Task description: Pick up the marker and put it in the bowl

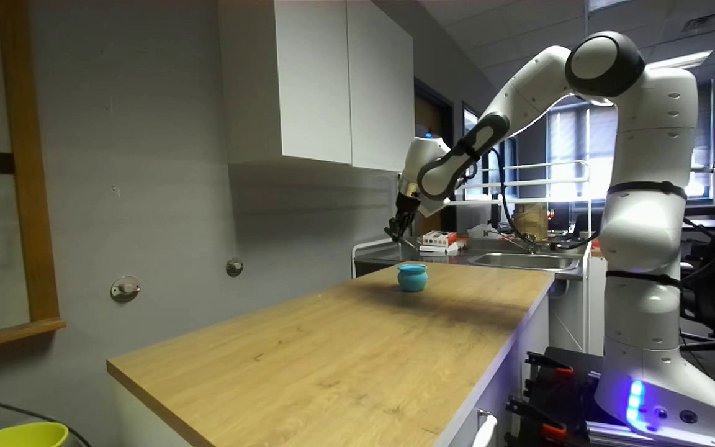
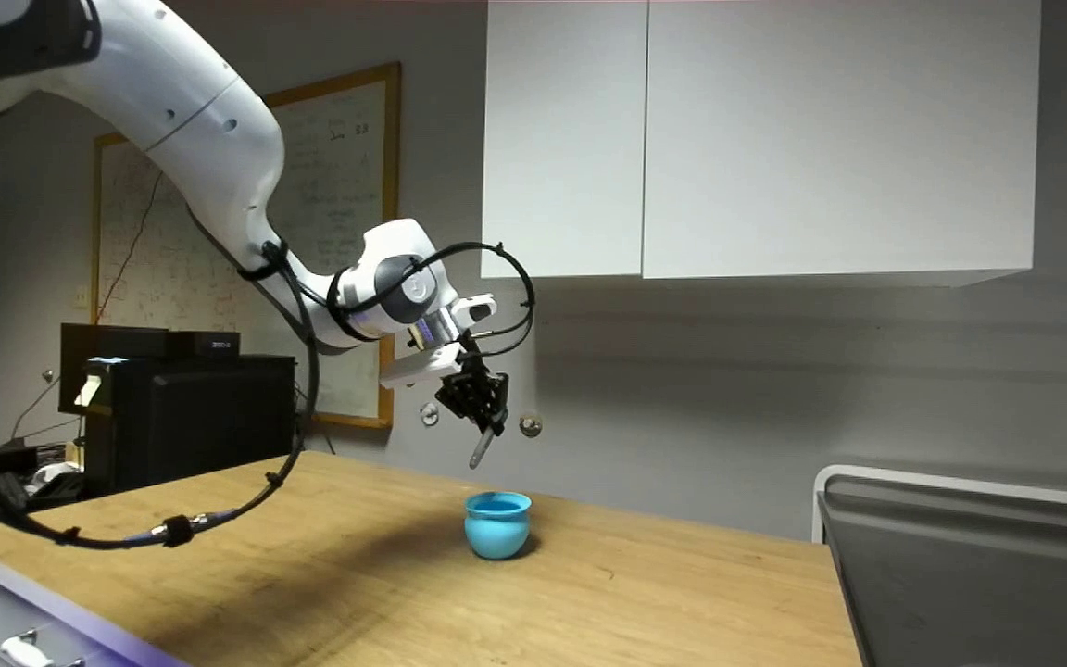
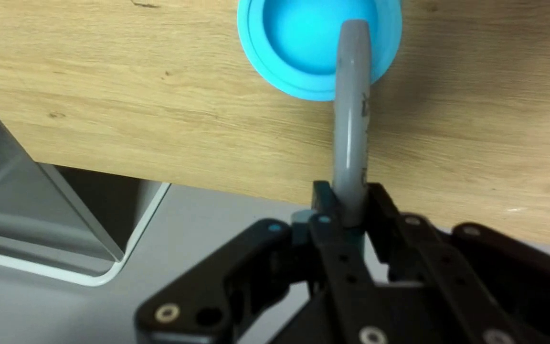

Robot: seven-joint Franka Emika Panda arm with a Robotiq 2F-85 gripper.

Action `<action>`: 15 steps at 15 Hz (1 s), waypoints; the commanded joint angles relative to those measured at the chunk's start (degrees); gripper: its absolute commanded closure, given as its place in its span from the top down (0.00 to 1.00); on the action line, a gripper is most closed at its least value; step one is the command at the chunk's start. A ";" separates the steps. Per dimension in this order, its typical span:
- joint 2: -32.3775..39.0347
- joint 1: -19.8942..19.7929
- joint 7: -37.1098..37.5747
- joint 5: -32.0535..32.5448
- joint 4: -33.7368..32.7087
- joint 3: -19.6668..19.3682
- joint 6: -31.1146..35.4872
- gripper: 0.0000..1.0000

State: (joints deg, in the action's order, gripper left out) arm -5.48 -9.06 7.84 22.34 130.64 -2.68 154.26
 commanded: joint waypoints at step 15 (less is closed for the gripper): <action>9.66 -0.49 34.45 29.68 -4.93 -1.83 3.72 0.06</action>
State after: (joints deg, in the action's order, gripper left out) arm 2.66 -9.51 36.71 47.23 126.46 -3.85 157.36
